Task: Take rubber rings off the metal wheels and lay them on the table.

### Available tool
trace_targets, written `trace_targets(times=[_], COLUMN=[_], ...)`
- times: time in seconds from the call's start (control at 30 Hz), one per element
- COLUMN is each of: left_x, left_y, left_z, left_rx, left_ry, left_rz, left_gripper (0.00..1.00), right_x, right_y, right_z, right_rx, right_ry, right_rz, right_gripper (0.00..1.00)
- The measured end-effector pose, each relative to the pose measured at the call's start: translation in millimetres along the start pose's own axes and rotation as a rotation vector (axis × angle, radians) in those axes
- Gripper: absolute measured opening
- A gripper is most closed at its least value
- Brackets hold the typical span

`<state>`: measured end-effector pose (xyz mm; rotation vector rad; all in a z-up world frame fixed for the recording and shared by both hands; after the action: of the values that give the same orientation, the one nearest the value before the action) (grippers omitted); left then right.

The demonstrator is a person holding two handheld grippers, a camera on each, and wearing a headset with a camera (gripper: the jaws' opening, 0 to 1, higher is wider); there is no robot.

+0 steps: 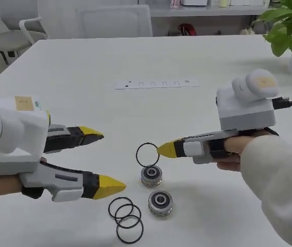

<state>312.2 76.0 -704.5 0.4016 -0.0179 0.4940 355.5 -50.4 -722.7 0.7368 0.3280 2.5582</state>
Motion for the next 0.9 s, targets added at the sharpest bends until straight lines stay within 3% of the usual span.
trace_targets(times=[0.37,0.7,0.9], left_x=[-10.7,-24.0,-27.3], left_y=[14.4,27.8,30.0], left_z=[-10.8,-31.4,-35.4], left_rx=[0.004,0.036,0.046], left_ry=[-0.003,0.025,0.037], left_rz=[-0.01,-0.019,-0.022], left_gripper=[0.82,0.84,0.84], right_x=[10.5,22.7,32.9], right_y=[-3.7,-10.6,-16.3], right_z=[0.2,-6.7,-16.6], right_rx=[0.017,0.062,0.115], right_ry=[0.011,0.019,0.03], right_rz=[0.038,0.081,0.12], right_gripper=[0.0,0.0,0.0])
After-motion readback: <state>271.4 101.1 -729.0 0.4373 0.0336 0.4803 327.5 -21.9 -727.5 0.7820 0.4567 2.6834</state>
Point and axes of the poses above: the centre of the closed fingertips' face, and the gripper's own axes: y roughly backward along the fingers, x roughly to its left, z roughly out of its top, the point moved 4 cm from there along y, roughly backward along the fingers, and after that the axes turned 6 degrees about -x, right-handed, at the moved point
